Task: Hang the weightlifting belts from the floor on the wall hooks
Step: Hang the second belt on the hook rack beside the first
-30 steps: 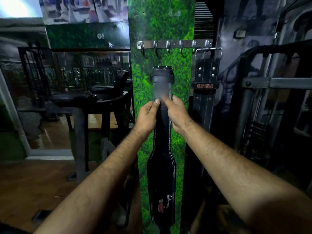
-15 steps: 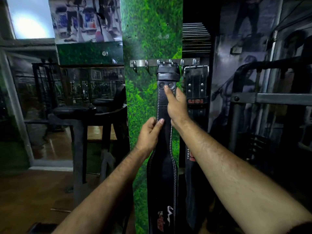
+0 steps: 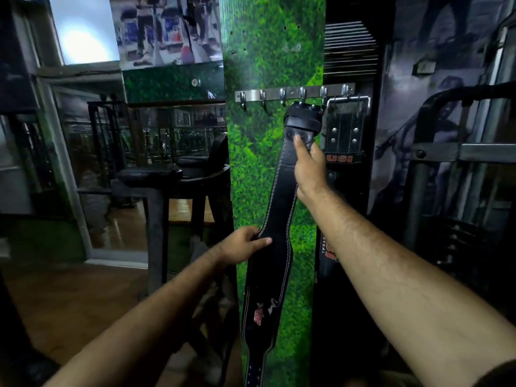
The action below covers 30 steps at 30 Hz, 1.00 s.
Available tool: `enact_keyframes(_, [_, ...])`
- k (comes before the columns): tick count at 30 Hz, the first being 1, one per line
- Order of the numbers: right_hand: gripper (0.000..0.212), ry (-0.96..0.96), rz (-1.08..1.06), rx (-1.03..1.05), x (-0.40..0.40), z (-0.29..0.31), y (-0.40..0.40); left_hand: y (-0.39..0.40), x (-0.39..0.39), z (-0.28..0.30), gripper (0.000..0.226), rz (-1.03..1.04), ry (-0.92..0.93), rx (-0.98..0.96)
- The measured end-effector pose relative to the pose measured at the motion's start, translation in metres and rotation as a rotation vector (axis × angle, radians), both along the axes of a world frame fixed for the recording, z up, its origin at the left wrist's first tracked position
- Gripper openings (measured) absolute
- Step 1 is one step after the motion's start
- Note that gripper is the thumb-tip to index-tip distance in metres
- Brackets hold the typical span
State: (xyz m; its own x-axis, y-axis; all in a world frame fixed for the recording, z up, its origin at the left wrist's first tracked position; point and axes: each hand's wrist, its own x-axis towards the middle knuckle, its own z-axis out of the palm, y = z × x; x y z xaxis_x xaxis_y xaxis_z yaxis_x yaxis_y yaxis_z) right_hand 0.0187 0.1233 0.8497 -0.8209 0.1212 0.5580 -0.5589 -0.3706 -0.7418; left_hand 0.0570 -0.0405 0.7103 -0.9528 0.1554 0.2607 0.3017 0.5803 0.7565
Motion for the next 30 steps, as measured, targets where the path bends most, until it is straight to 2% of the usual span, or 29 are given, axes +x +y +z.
enact_keyframes(2, [0.014, -0.026, 0.026, -0.001, -0.004, 0.006, -0.001, 0.001, 0.005, 0.035, 0.029, 0.004, 0.019, 0.039])
enact_keyframes(4, [0.015, -0.029, 0.035, -0.016, -0.006, 0.009, -0.004, 0.008, 0.009, 0.073, 0.024, -0.009, 0.049, 0.234])
enact_keyframes(6, [0.017, -0.024, 0.046, 0.002, -0.008, 0.009, -0.013, 0.015, 0.009, 0.106, 0.020, -0.019, 0.122, 0.386])
enact_keyframes(8, [0.018, -0.022, 0.068, 0.008, -0.007, 0.010, -0.021, 0.025, 0.003, 0.124, 0.021, -0.005, 0.240, 0.422])
enact_keyframes(11, [0.016, 0.004, 0.065, -0.063, -0.006, 0.017, -0.025, 0.045, -0.007, 0.109, 0.029, 0.062, 0.471, 0.351])
enact_keyframes(14, [0.017, 0.070, 0.028, -0.123, -0.009, 0.020, -0.019, 0.052, -0.014, 0.064, 0.026, 0.106, 0.546, 0.303])
enact_keyframes(21, [0.014, 0.070, -0.017, -0.073, -0.015, 0.002, -0.008, 0.029, -0.025, -0.026, 0.031, 0.048, 0.244, 0.176])
enact_keyframes(25, [0.013, 0.066, -0.025, -0.034, -0.013, -0.004, -0.008, 0.025, -0.023, -0.023, 0.021, -0.022, 0.063, 0.127])
enact_keyframes(27, [0.014, 0.053, -0.026, -0.006, -0.012, -0.004, -0.009, 0.034, -0.017, -0.002, 0.031, -0.020, 0.094, 0.203])
enact_keyframes(30, [0.016, 0.056, -0.041, 0.013, -0.005, 0.005, -0.014, 0.050, -0.010, 0.029, 0.034, 0.057, 0.237, 0.333])
